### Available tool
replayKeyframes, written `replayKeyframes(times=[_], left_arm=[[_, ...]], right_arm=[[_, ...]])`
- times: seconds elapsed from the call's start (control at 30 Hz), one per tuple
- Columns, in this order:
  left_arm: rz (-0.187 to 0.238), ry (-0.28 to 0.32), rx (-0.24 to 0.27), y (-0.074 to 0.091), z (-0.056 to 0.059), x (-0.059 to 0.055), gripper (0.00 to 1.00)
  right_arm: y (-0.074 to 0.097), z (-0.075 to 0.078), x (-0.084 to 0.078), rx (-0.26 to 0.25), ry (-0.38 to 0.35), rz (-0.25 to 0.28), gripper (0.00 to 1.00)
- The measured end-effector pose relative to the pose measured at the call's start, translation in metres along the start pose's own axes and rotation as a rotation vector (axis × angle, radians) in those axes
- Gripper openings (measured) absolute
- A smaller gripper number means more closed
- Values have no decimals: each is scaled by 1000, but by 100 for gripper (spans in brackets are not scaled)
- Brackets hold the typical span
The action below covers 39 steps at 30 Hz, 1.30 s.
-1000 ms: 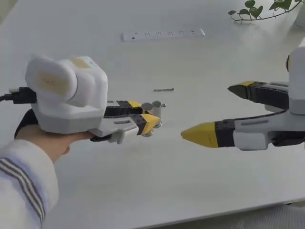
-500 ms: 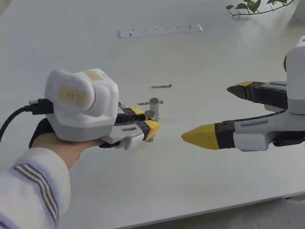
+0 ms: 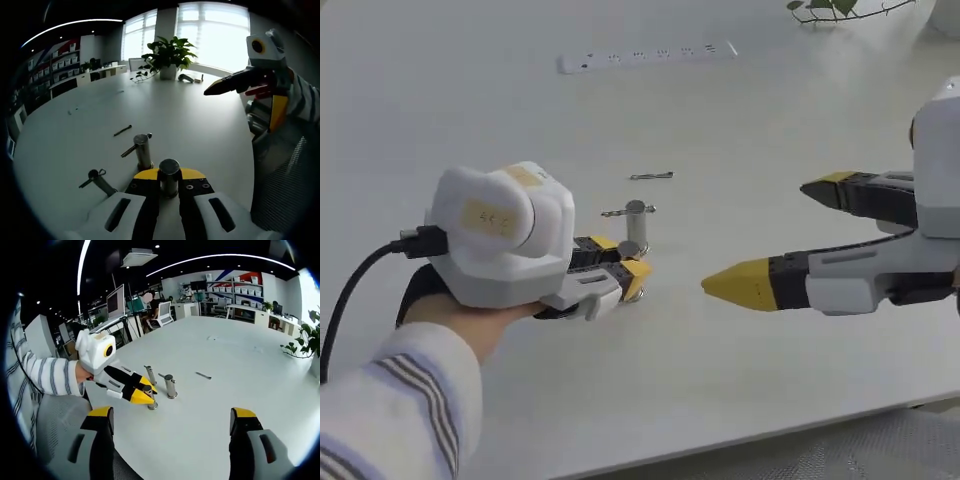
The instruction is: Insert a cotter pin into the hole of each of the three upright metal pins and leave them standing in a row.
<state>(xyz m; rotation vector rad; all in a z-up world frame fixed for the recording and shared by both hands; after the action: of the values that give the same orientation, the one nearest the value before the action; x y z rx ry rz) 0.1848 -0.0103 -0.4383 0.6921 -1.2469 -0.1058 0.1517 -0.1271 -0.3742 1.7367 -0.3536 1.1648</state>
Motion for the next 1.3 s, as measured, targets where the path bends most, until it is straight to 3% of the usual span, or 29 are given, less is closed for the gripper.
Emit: replayKeyframes(times=[0.13,0.23,0.87,0.97,1.1,1.2,1.3], left_arm=[[7,12,-6,-1,1,0,9],[5,-10,5,-2,1,0,9],[36,36,48,-2,2,-1,10],[40,0,57,-3,5,-1,10],[42,15,72,-2,4,-1,10],[48,1,95,0,3,1,14],[52,13,81,4,5,1,26]], right_arm=[[-1,3,-1,-15,0,-7,95],[-2,2,-1,-12,0,-8,95],[-4,-2,-3,4,9,-13,94],[-5,-2,-4,7,10,-17,94],[-5,-2,-4,10,9,-17,94],[-6,-2,-5,7,10,-23,93],[-6,-2,-6,6,9,-27,93]])
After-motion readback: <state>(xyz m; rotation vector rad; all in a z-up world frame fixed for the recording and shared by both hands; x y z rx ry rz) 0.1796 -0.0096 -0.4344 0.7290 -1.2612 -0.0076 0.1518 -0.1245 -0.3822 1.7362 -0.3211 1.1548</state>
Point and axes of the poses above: the centre of the closed fingertips' face, and the gripper's own axes: y roughly backward along the fingers, z roughly to its right, x roughly out of its top, the point moved 3 cm from there along y, roughly backward along the fingers, and after that the axes turned 8 degrees about -x, right-handed, at the moved point
